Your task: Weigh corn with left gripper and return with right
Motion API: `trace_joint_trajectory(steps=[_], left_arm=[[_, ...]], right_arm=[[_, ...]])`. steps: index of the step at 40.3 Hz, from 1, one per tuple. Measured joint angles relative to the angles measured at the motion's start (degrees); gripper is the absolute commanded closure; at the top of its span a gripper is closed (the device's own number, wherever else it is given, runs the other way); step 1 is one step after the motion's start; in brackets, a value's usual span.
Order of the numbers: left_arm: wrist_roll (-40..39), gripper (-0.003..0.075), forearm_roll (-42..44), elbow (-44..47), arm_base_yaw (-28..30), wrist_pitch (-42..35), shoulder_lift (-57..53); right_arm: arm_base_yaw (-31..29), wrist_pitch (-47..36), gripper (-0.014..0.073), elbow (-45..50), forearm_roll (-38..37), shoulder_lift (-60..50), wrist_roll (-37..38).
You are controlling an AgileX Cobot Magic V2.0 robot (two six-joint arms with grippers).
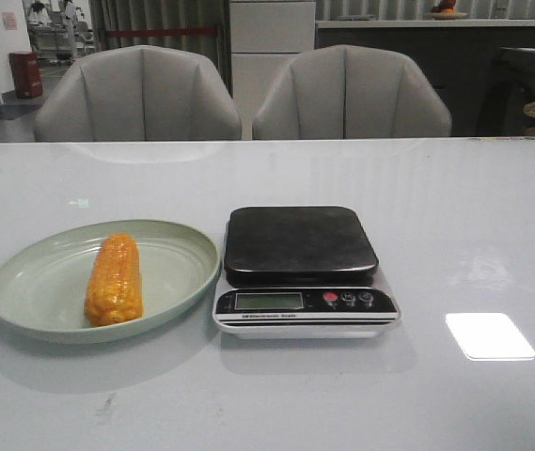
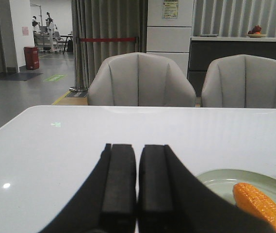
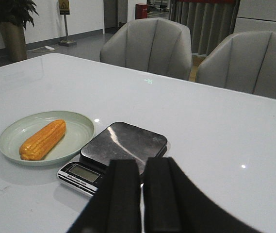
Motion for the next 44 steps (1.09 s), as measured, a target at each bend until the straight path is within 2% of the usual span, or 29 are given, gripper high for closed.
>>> trace_joint_trajectory(steps=[30,36,44], left_arm=[[0.0,0.0599,0.0,0.0,0.0,0.0,0.0],[0.0,0.0599,0.0,0.0,0.0,0.0,0.0],[0.0,0.0599,0.0,0.0,0.0,0.0,0.0]], right_arm=[[-0.3,0.0,0.0396,0.1,-0.1,0.0,0.0],[-5.2,-1.1,0.0396,1.7,-0.1,0.0,0.0],[-16.5,-6.7,0.0396,6.2,-0.1,-0.5,0.0]])
